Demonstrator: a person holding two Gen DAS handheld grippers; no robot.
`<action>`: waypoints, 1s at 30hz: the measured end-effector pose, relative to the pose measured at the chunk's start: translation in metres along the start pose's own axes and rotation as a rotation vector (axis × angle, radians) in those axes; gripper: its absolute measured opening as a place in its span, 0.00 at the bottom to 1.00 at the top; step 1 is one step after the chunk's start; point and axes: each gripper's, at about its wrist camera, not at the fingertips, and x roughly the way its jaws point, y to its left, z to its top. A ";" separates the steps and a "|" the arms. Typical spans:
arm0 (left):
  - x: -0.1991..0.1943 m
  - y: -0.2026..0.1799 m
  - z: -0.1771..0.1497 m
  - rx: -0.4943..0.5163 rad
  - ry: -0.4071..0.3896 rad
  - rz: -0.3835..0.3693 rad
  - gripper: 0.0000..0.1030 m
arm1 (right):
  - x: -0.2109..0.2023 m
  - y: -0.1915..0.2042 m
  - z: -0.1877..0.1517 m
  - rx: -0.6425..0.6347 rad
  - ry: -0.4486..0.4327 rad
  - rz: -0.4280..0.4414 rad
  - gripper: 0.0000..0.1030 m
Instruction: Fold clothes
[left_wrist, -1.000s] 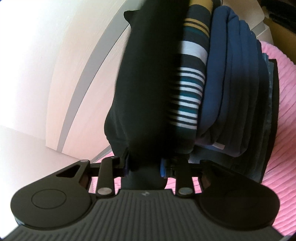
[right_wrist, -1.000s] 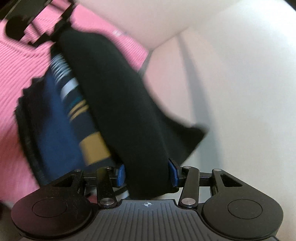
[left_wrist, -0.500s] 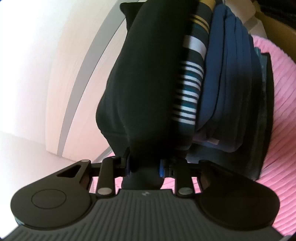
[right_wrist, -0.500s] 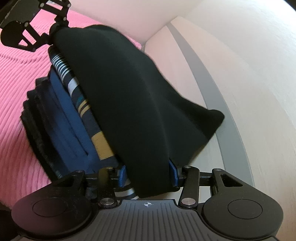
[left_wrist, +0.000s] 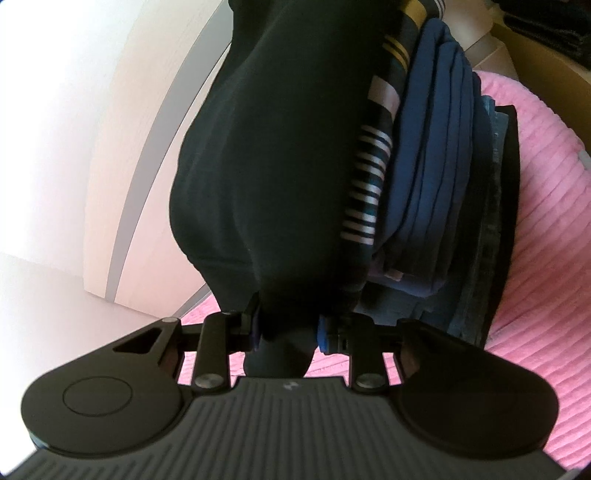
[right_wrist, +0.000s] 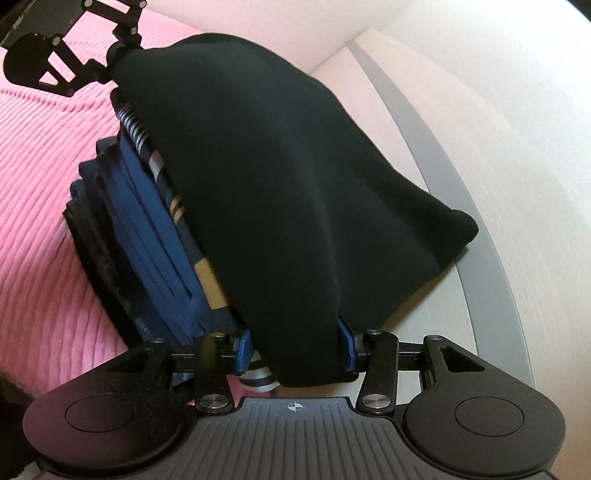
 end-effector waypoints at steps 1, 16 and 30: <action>0.007 0.008 -0.001 0.000 0.000 -0.001 0.23 | 0.002 -0.003 0.002 0.002 0.000 -0.001 0.44; -0.061 0.118 -0.002 -0.341 -0.211 -0.230 0.36 | 0.002 0.002 0.001 0.012 0.005 -0.020 0.45; 0.016 0.136 0.069 -0.479 -0.070 -0.430 0.31 | -0.007 0.007 0.002 0.003 -0.019 -0.044 0.58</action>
